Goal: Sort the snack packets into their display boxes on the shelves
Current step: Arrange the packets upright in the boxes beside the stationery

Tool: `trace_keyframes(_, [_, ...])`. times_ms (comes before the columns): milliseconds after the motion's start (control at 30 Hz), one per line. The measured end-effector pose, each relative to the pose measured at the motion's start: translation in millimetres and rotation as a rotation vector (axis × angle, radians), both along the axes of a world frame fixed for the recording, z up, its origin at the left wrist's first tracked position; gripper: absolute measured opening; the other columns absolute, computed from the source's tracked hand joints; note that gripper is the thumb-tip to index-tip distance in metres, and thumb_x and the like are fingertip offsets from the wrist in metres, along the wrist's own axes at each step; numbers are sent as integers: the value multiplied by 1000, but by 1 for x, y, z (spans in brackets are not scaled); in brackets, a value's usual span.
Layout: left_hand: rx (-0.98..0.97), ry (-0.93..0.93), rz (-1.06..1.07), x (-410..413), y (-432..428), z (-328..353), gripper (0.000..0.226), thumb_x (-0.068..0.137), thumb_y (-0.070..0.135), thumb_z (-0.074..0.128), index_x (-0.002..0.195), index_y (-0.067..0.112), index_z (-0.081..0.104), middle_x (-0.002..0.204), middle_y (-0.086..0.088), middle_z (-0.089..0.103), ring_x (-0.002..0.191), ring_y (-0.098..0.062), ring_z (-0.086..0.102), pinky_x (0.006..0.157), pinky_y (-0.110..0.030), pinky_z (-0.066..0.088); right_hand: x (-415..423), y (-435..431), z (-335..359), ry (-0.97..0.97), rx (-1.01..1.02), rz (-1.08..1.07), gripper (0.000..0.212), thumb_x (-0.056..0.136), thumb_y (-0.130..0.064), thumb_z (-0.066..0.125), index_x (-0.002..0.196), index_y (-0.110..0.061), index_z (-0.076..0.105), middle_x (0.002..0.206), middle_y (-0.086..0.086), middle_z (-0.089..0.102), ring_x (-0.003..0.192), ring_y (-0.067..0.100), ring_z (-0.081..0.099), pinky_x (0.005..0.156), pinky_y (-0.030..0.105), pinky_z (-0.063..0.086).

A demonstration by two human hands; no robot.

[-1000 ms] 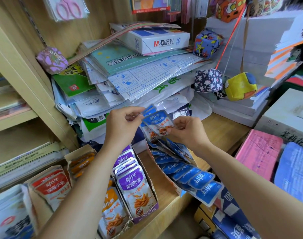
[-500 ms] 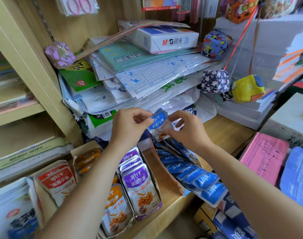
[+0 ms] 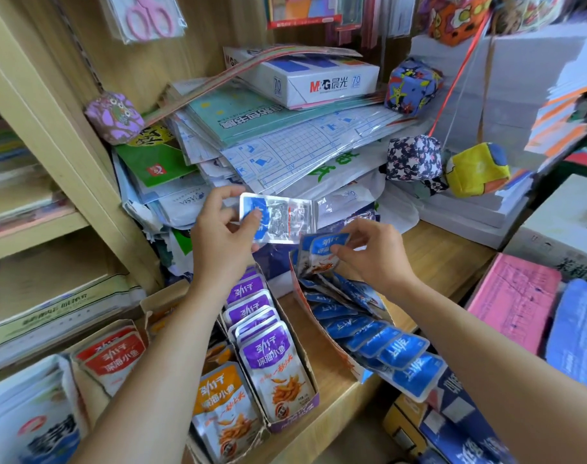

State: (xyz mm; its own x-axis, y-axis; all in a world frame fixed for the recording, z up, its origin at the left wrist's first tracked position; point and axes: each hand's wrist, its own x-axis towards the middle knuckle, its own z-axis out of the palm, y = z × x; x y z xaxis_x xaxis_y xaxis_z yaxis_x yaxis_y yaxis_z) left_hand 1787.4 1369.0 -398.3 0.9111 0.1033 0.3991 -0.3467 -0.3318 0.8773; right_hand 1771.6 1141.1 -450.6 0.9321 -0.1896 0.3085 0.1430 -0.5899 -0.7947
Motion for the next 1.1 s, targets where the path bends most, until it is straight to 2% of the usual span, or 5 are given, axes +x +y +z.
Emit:
trace_keyframes(267, [74,-30,-1,-2,8,5,27,97,10,60,108,29,76,79,9,72,69,-14,70,73,-46,62,1,5,2,99,-153,63,29,82,-21,82,110,-17,77,87,-2,73,82,14,68,80,27,56])
trace_keyframes(400, [-42,5,-145,-7,6,17,45,89,-5,57,122,20,71,91,1,74,85,-10,70,80,-26,58,-2,-3,3,93,38,79,23,84,-24,81,106,-21,74,86,-10,73,75,0,65,68,14,51])
trace_keyframes(733, [304,-289,-162,-5,-7,15,5,85,27,80,86,25,76,68,10,40,62,-5,40,59,-13,30,-6,-15,-3,66,224,116,19,79,-11,84,95,-12,74,86,-1,76,78,9,71,75,20,57])
trace_keyframes(900, [350,-221,-215,-3,-10,10,9,88,25,78,88,17,79,83,7,71,73,-6,63,63,-21,48,-8,-22,-4,83,177,134,21,79,-9,83,92,-21,72,80,-8,74,72,2,67,69,18,55])
trace_keyframes(1100, [619,-329,-133,-2,-21,-5,9,85,28,79,83,19,80,73,5,70,63,-14,61,56,-32,49,-13,-27,-3,162,89,172,41,80,-22,83,118,-19,68,96,-8,74,81,3,67,75,26,59])
